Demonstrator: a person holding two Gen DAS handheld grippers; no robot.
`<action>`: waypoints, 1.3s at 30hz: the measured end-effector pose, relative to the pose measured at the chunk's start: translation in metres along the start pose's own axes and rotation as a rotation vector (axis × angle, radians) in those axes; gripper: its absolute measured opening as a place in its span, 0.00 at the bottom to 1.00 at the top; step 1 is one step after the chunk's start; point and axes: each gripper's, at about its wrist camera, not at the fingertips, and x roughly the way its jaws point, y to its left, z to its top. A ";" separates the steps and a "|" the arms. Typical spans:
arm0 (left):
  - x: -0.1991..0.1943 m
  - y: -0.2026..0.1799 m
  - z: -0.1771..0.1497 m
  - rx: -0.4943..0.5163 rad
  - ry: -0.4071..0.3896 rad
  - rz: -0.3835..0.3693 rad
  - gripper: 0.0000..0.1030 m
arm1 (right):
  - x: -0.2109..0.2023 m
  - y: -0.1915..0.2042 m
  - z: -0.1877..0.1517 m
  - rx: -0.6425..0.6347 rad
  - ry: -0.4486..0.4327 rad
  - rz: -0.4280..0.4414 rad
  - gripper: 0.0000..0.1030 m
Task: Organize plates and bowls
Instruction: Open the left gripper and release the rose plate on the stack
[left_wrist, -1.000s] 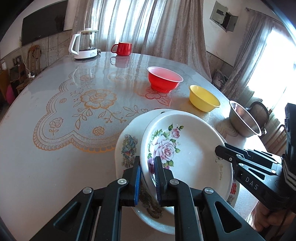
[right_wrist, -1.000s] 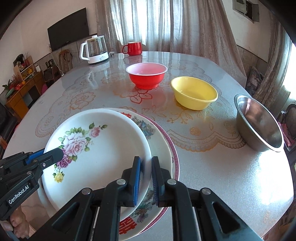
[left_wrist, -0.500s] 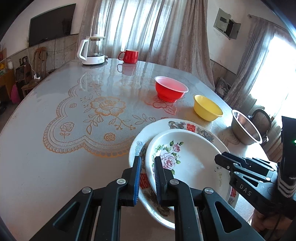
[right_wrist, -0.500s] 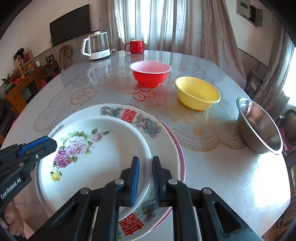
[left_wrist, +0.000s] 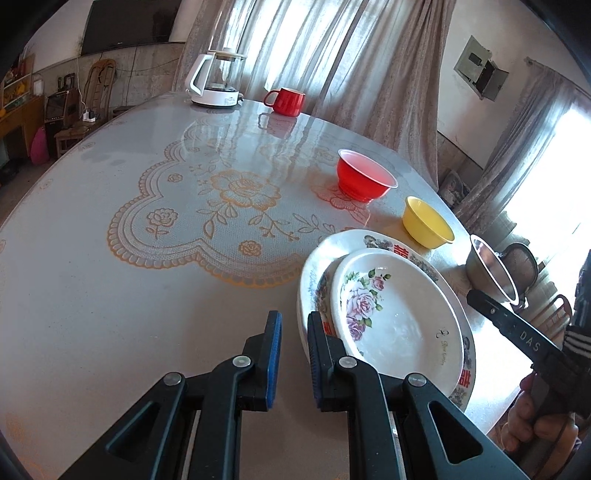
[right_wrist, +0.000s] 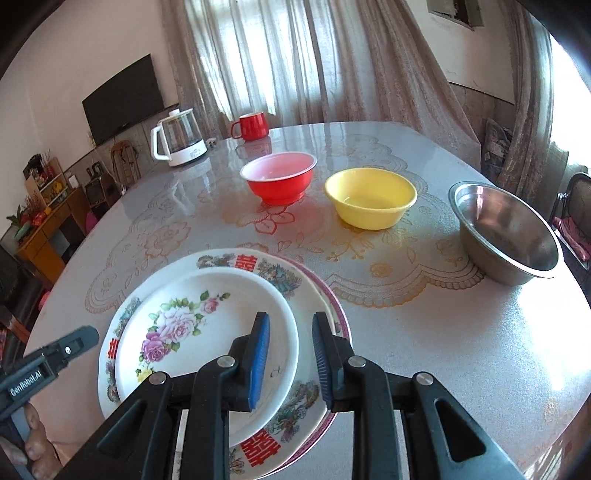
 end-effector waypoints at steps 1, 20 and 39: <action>0.001 -0.003 -0.001 0.005 0.007 -0.012 0.13 | -0.001 -0.005 0.001 0.016 -0.008 -0.022 0.22; 0.010 -0.008 -0.001 0.015 0.030 -0.008 0.16 | 0.023 -0.056 -0.012 0.280 0.098 -0.005 0.23; -0.012 -0.020 -0.003 0.112 -0.059 0.078 0.28 | 0.023 -0.048 -0.015 0.228 0.100 -0.027 0.28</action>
